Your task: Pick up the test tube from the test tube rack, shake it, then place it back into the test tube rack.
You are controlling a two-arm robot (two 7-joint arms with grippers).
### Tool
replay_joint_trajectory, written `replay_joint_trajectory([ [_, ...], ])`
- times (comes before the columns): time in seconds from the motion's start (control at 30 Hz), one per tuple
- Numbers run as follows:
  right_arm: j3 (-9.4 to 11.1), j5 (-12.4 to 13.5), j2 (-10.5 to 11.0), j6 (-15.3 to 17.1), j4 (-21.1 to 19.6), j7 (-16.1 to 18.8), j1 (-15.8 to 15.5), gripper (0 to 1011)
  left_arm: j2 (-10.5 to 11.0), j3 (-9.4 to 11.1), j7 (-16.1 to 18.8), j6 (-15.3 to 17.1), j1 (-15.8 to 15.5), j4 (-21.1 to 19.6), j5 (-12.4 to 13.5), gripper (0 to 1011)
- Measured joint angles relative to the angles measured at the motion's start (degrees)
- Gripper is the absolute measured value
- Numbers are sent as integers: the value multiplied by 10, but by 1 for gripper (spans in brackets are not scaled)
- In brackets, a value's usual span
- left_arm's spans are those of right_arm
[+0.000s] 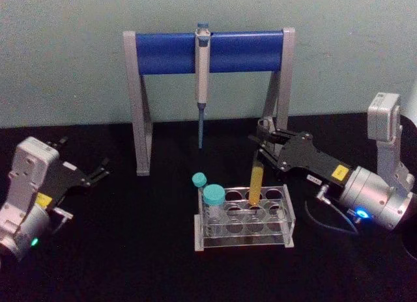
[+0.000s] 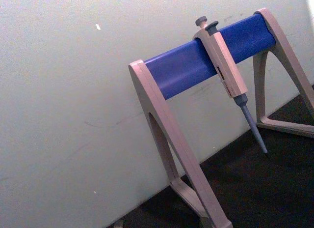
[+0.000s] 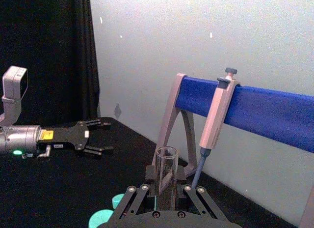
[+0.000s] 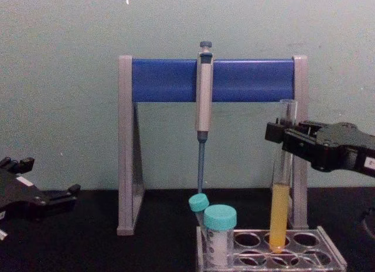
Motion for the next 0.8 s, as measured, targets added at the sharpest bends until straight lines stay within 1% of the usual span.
replay_joint_trajectory([
  [0.37, -10, -7, -7, 8, 24, 1, 12, 235, 0, 0, 0, 0, 0, 0, 0, 1001],
  [0.8, -20, -18, -11, 16, 39, 0, 22, 235, 0, 0, 0, 0, 0, 0, 0, 1001],
])
